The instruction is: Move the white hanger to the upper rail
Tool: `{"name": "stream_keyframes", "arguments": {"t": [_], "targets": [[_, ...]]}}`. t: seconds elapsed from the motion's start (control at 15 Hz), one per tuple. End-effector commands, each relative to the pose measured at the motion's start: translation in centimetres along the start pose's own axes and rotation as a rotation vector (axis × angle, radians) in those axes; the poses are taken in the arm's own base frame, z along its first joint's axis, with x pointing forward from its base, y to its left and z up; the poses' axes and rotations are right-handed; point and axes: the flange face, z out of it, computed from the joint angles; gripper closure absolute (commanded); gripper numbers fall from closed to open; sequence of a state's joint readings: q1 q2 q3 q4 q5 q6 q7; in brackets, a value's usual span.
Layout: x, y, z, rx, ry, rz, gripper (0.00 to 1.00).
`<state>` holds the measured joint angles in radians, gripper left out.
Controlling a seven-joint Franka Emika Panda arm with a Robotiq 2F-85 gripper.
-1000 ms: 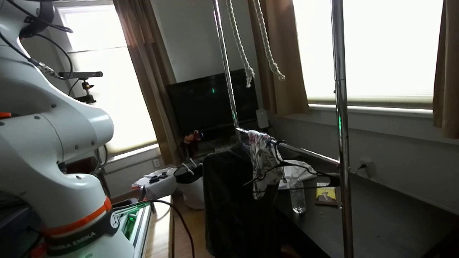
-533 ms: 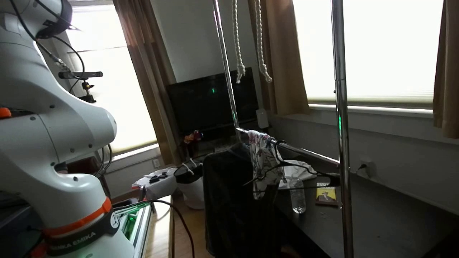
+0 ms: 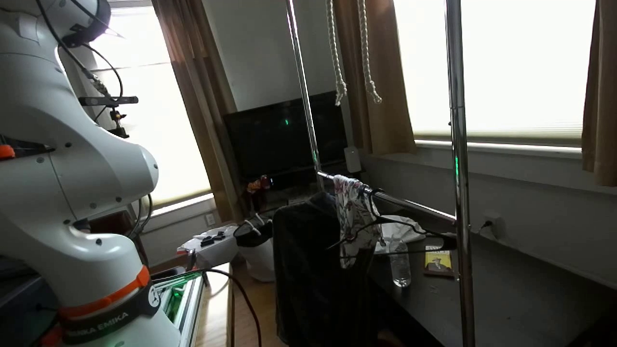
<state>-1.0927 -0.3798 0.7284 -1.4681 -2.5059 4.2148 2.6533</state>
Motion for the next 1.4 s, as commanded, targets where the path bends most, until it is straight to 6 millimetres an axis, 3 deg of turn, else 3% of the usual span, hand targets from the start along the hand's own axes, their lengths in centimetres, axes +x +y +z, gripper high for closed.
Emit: {"name": "stream_keyframes", "arguments": {"t": [0.0,0.33,1.33], "targets": [[1.0,0.6,-1.0,0.020,0.011,0.037,0.98],[1.4,-0.8,-0.2,0.033,0.005,0.076,0.98],[0.3,0.1,2.8,-0.037,-0.064,0.074,0.98]]}}
